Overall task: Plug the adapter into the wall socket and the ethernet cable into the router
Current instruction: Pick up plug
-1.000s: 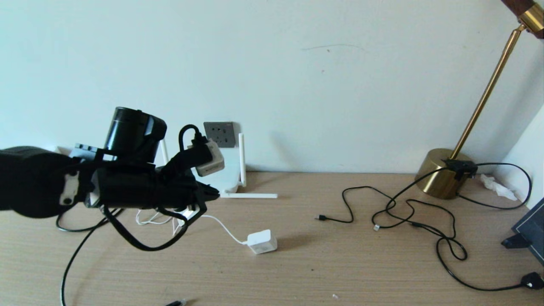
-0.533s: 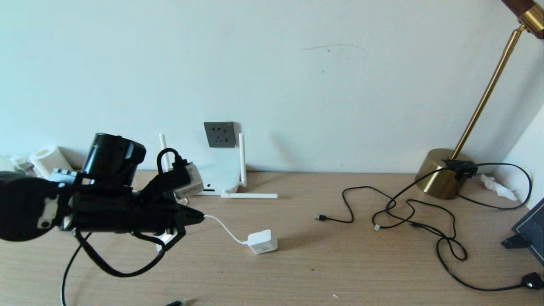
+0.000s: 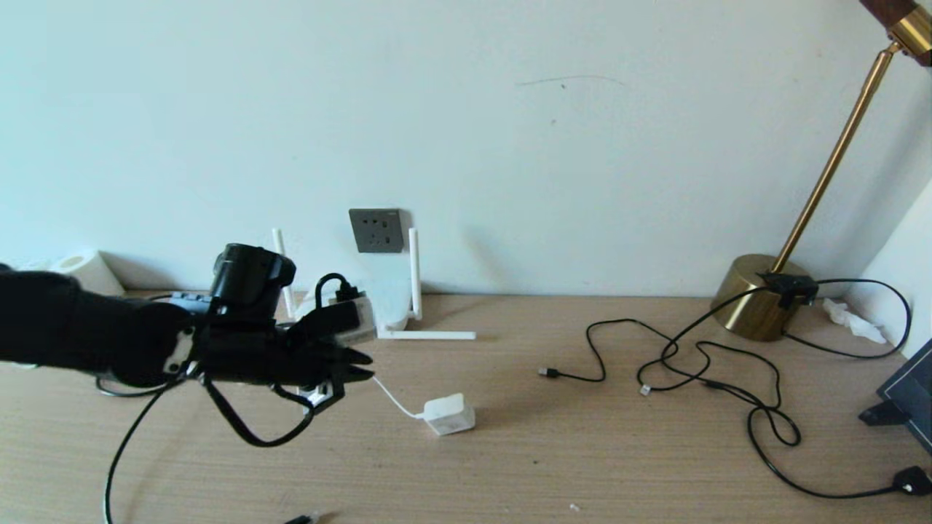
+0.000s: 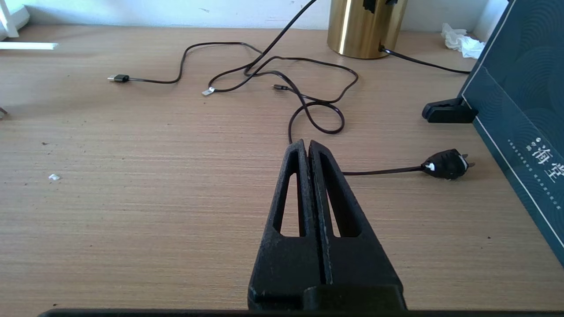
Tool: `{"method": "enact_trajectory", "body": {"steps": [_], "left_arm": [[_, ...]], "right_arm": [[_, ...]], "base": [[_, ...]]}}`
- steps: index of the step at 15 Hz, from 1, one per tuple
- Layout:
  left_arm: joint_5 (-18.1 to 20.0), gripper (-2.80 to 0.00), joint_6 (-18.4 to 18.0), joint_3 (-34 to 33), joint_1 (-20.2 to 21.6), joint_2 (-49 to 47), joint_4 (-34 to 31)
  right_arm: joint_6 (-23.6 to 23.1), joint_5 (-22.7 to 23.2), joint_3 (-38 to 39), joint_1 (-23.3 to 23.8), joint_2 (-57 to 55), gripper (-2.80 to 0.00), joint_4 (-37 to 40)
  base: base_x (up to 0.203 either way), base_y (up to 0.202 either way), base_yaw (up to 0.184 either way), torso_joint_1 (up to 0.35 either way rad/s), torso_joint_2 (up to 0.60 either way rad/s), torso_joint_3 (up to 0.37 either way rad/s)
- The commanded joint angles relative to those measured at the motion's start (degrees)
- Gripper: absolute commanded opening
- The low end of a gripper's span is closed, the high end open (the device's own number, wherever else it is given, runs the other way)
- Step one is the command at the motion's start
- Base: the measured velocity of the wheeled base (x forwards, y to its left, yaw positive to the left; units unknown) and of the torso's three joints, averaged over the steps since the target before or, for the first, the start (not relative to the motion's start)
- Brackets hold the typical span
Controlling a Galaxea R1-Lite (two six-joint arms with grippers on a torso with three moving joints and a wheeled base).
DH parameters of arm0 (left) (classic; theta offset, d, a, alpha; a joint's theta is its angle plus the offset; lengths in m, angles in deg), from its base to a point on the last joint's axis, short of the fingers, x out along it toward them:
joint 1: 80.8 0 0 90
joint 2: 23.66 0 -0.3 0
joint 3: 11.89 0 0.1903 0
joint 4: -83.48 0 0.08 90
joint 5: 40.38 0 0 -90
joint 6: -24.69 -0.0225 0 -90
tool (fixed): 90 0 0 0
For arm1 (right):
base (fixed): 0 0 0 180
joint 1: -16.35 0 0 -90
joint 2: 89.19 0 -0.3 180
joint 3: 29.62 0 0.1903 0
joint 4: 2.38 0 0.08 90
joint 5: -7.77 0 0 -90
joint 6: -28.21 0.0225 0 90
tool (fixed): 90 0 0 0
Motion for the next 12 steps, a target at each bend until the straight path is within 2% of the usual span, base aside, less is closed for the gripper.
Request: {"method": "enact_trajectory", "body": {"steps": [1,3,4,6,7,9,12], "left_arm": [[0.7,0.00,-0.8,3.0,-0.3,-3.3,0.1],[1.2,0.00,-1.9,3.8,-2.0,-1.5,-2.4],[2.0,0.00,-2.7,4.5,-3.0,-0.7,-6.0],[3.2,0.00,-6.5,6.4,-5.6,0.1,-10.7],[3.3,0.00,-6.8,7.5,-7.2,-0.1,-11.2],[3.3,0.00,-6.4,10.0,-9.3,-1.9,-12.4],[3.3,0.00,-4.5,15.1,-9.6,-5.2,-14.5]], "right_arm": [[0.0,0.0,0.0,0.0,0.0,-2.80,0.0],[0.0,0.0,0.0,0.0,0.0,-2.80,0.0],[0.0,0.0,0.0,0.0,0.0,-2.80,-0.1],[0.0,0.0,0.0,0.0,0.0,-2.80,0.0],[0.0,0.0,0.0,0.0,0.0,-2.80,0.0],[0.0,0.0,0.0,0.0,0.0,-2.80,-0.1],[0.0,0.0,0.0,0.0,0.0,-2.80,0.0]], "base": [[0.000,0.000,0.000,0.000,0.00,0.000],[0.000,0.000,0.000,0.000,0.00,0.000],[0.000,0.000,0.000,0.000,0.00,0.000],[0.000,0.000,0.000,0.000,0.00,0.000],[0.000,0.000,0.000,0.000,0.00,0.000],[0.000,0.000,0.000,0.000,0.00,0.000],[0.000,0.000,0.000,0.000,0.00,0.000]]}}
